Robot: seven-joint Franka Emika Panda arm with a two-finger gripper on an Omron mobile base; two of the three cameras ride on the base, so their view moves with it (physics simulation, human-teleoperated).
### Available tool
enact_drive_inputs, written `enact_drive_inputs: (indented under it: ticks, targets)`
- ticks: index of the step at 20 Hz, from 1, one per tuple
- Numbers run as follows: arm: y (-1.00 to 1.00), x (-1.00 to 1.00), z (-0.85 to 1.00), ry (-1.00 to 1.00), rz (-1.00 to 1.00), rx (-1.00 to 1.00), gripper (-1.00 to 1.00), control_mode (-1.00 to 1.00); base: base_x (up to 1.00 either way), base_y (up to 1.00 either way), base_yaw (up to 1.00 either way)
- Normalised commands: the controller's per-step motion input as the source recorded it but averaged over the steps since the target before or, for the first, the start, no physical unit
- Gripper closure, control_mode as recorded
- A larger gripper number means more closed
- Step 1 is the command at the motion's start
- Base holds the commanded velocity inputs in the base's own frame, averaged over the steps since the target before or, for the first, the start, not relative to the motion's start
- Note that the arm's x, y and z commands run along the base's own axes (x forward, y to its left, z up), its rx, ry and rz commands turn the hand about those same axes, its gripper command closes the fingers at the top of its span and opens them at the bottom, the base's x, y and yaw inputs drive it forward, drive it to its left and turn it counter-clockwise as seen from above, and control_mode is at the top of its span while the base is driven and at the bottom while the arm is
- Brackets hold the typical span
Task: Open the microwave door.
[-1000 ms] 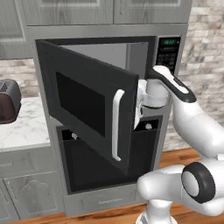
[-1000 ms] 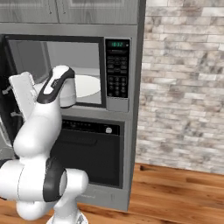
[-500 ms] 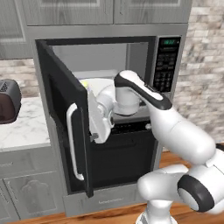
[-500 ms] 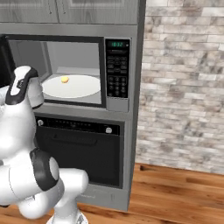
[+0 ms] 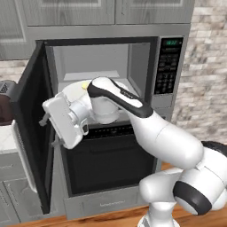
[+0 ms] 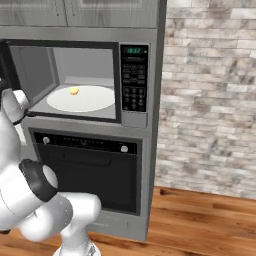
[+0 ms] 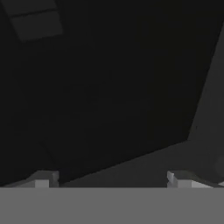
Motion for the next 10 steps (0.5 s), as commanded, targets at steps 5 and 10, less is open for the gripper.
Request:
enact_drive_inputs:
  ticks: [5,10]
  targets:
    - [0.30,0.00,-0.01,-0.08,-0.09,0.00,-1.00,-1.00,0.00,0.00,0.00]
    - [0.18,0.00,0.00,-0.01,-0.02,-0.03,-1.00,-1.00,0.00,0.00,0.00]
